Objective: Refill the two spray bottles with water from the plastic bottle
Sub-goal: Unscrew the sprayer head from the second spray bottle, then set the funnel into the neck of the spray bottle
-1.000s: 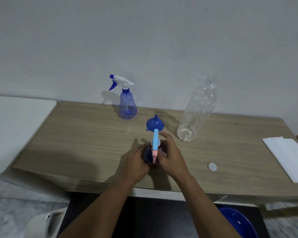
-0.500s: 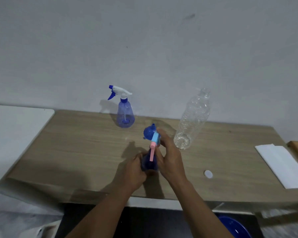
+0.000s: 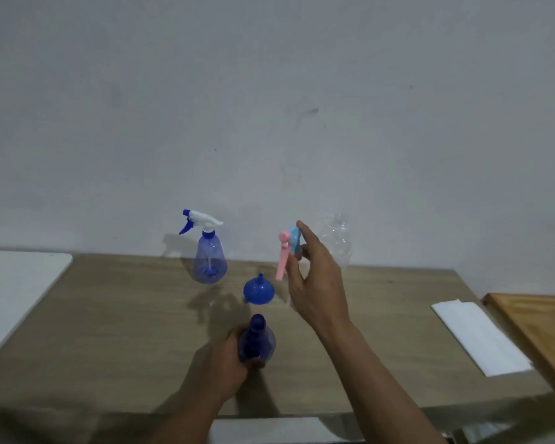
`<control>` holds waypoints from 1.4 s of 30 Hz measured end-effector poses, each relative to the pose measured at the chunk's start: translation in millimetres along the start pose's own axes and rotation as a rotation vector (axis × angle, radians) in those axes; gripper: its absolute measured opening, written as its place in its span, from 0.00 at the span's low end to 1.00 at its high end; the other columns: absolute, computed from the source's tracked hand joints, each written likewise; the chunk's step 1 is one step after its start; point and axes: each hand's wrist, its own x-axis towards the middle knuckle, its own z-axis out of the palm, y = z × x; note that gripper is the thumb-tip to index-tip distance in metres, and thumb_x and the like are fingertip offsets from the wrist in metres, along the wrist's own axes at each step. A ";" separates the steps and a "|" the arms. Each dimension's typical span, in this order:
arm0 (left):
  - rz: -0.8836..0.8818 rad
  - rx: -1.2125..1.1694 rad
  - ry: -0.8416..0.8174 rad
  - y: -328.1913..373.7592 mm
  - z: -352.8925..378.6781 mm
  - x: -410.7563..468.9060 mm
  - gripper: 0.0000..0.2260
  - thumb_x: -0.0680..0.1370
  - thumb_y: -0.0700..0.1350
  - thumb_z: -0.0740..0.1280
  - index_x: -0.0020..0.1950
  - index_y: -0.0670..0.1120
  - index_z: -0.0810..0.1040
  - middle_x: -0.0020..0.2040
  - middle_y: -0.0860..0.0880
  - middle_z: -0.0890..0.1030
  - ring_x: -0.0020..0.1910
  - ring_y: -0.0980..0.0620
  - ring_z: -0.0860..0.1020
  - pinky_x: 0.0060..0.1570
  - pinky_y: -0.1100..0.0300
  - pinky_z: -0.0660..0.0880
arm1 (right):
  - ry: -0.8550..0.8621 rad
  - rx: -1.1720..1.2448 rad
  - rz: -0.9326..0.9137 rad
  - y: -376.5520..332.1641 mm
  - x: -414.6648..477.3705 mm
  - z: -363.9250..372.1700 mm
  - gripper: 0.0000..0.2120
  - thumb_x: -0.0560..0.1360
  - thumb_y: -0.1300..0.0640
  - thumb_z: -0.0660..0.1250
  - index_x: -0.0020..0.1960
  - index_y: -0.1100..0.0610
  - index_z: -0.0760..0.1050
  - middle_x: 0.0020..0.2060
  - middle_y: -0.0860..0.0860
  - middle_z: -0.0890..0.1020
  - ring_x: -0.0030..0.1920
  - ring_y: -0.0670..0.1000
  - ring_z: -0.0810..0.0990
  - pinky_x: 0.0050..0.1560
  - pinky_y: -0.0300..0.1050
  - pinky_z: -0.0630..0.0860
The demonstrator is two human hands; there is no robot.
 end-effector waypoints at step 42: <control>0.126 -0.022 0.216 -30.4 2.4 0.7 0.29 0.67 0.52 0.79 0.67 0.55 0.74 0.57 0.60 0.78 0.53 0.63 0.75 0.50 0.77 0.65 | -0.366 -0.389 0.240 110.6 -19.9 89.1 0.20 0.78 0.57 0.63 0.70 0.55 0.69 0.58 0.56 0.78 0.55 0.59 0.79 0.48 0.50 0.74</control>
